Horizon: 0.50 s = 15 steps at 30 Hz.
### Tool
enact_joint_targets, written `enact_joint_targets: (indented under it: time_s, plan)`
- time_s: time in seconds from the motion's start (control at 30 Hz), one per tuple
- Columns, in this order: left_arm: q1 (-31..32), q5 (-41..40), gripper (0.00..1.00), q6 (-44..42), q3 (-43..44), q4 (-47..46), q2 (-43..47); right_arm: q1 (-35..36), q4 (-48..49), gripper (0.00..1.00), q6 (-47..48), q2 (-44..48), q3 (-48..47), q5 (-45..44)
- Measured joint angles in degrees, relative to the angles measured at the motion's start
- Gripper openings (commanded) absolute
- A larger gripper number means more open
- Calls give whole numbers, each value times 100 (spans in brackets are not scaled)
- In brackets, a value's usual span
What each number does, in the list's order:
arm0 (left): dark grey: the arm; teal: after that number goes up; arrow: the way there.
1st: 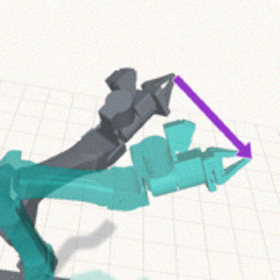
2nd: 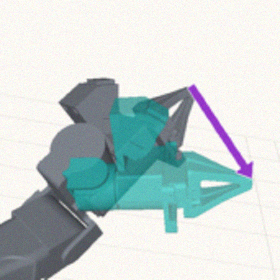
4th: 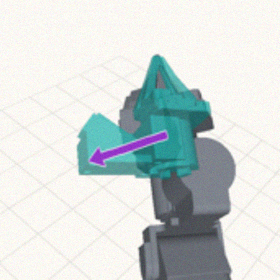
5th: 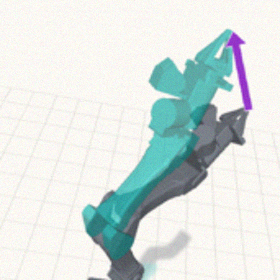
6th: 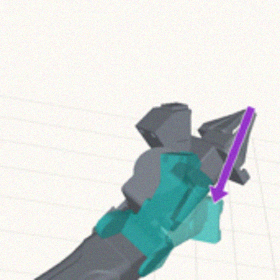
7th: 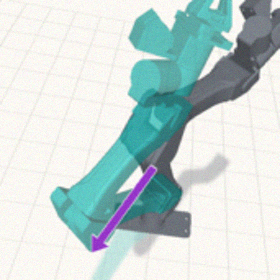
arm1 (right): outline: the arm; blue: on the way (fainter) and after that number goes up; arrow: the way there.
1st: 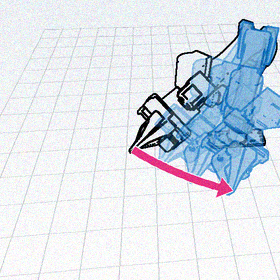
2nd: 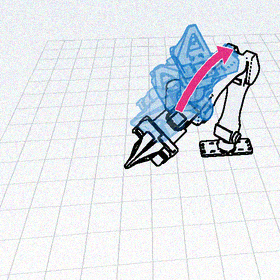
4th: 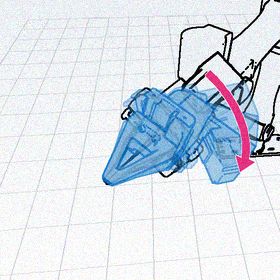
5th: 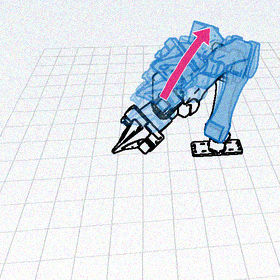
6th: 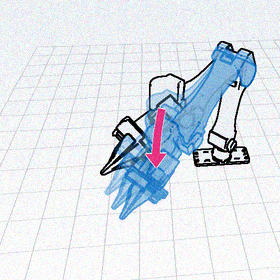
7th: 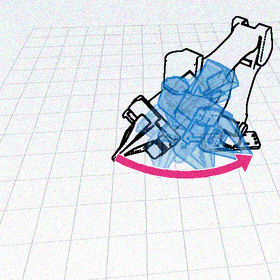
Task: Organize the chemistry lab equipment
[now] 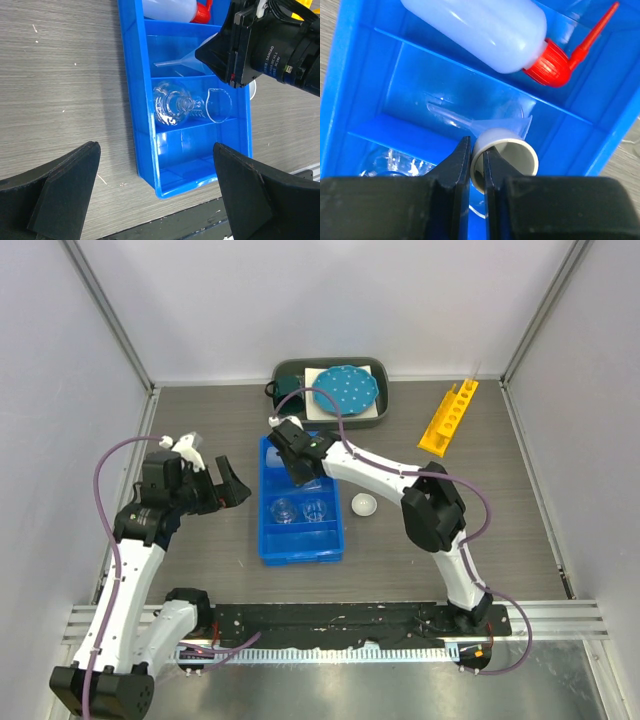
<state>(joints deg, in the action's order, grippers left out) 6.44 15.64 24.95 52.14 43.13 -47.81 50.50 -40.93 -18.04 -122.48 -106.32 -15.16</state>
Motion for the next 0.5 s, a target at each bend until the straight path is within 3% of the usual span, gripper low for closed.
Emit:
enact_joint_targets:
  time_s: [0.5]
  plan:
    - [114, -94, 100, -13, 0, -4, 31, -63, 151, 1, -17, 907, 1252, -719]
